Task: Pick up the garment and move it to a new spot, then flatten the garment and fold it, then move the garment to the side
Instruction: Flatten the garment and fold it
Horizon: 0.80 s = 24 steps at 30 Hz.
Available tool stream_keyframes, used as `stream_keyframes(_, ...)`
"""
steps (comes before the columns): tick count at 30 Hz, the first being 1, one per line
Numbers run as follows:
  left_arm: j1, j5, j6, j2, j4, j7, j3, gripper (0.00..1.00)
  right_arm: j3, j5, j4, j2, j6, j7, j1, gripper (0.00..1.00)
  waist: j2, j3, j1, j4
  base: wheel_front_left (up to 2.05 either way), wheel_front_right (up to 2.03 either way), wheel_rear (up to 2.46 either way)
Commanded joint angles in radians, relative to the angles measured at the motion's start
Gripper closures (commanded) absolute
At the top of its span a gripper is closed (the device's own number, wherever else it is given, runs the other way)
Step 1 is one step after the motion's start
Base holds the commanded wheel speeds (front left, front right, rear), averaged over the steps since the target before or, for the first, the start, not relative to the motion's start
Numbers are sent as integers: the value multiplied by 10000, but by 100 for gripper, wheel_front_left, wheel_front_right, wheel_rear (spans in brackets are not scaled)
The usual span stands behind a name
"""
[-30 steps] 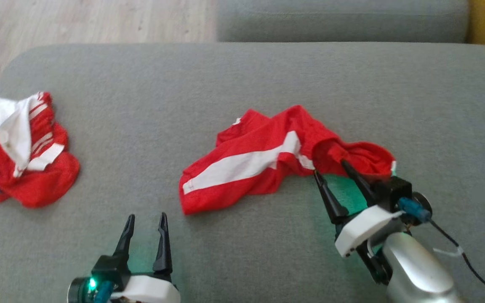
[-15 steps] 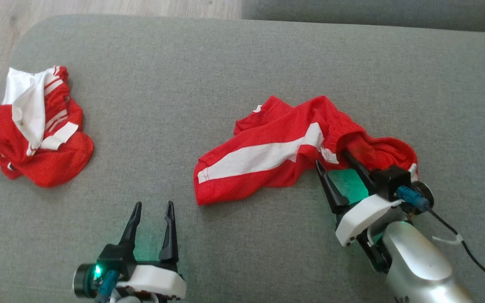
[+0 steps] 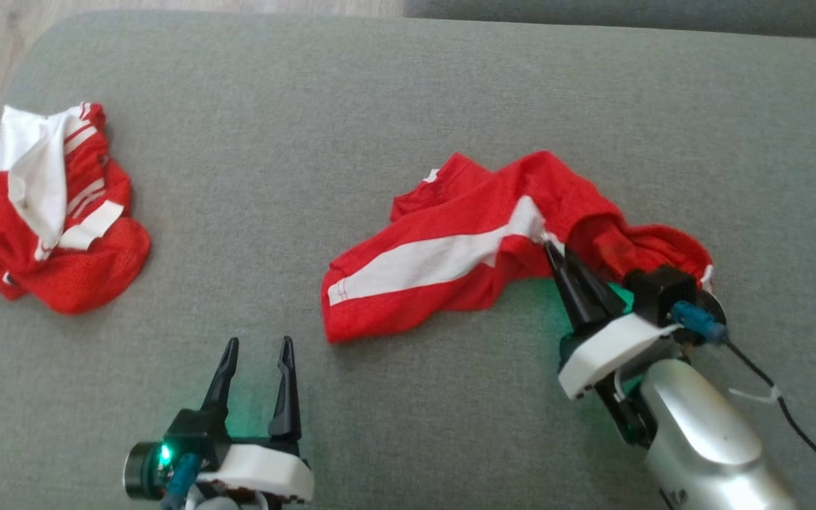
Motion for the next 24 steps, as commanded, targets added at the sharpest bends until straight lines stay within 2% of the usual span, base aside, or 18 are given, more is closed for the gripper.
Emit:
stream_keyframes(1, -338, -5, 5, 43, -277, -97, 287, 0, 198, 199, -668, 91, -7, -66, -178, 100, 0, -88, -1, -139, 0, 0, 0)
stream_keyframes(8, -185, 117, -114, 43, -175, -97, 490, 0, 156, 1700, -1757, -449, -7, -66, 323, 100, 0, -557, -1, -767, 0, 0, 0)
stream_keyframes(11, -137, 137, -199, 43, -164, -97, 597, 0, 194, 2753, -2097, -927, -7, -66, 435, 100, 0, -765, -1, -1165, 0, 0, 0)
stream_keyframes(17, -74, 133, -224, 43, -73, -97, 605, 0, 640, 4659, -1653, -1907, -7, 21, 346, 100, 0, -943, -1, -1743, 0, 0, 0)
stream_keyframes(20, -74, 123, -205, 43, -30, -97, 581, 0, 930, 5121, -1091, -2167, -7, 324, 208, 100, 0, -922, -1, -1869, 0, 0, 0)
stream_keyframes(21, -80, 129, -207, 43, -21, -97, 578, 0, 1004, 5177, -898, -2188, -7, 324, 142, 53, 0, -903, -1, -1886, 0, 0, 0)
stream_keyframes(22, -88, 136, -211, 43, -10, -97, 577, 0, 1136, 5115, -739, -2210, -7, 298, 51, 0, 0, -879, -1, -1893, 0, 0, 0)
stream_keyframes(24, -106, 155, -221, 43, 17, -97, 588, 0, 1322, 4854, -414, -2221, -7, 177, -134, 0, 0, -850, -1, -1889, 0, 0, 0)
